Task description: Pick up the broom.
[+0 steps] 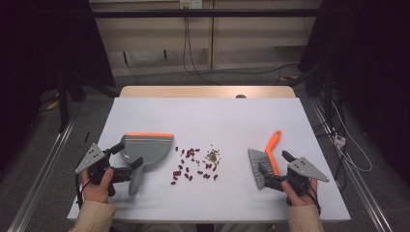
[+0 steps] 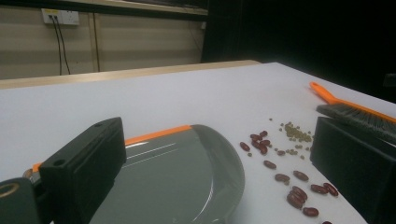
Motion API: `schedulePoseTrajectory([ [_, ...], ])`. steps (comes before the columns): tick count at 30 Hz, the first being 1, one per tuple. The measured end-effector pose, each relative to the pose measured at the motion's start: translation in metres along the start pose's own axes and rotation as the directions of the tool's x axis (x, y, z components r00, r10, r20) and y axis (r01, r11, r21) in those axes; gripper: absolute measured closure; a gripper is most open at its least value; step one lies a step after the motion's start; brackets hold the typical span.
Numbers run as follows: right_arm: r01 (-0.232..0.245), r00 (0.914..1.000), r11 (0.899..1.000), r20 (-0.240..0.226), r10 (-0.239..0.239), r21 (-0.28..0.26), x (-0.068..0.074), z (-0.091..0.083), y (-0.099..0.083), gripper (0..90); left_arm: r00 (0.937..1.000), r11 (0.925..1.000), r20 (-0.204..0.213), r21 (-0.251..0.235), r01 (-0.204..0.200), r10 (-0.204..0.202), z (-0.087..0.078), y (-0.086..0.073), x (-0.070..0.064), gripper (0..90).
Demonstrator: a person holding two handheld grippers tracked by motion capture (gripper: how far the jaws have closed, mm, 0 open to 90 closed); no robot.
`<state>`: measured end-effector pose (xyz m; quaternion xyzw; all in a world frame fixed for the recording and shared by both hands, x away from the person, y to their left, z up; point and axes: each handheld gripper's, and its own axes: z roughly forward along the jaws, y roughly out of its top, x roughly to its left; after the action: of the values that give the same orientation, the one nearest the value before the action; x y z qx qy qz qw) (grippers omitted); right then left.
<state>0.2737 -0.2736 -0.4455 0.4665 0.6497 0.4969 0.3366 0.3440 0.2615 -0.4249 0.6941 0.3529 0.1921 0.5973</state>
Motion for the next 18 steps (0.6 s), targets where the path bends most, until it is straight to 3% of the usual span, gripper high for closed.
schedulePoseTrajectory([
  [12, -0.006, 0.9999, 1.000, 0.009, 0.006, 0.003, -0.002, 0.004, 0.004, 4.8, 1.0000, 1.0000, 0.008, -0.001, -0.004, 0.004, 0.001, 0.000, 0.000, 3.5],
  [16, -0.007, 0.9996, 1.000, 0.026, 0.006, 0.021, -0.007, 0.010, 0.009, 5.5, 0.9999, 1.0000, 0.011, -0.001, -0.006, 0.006, 0.001, 0.000, -0.001, 3.4],
  [18, -0.028, 0.9988, 0.999, 0.042, 0.027, 0.045, -0.013, 0.018, 0.013, 4.5, 0.9999, 1.0000, 0.011, -0.003, -0.005, 0.005, 0.002, 0.000, -0.001, 3.5],
])
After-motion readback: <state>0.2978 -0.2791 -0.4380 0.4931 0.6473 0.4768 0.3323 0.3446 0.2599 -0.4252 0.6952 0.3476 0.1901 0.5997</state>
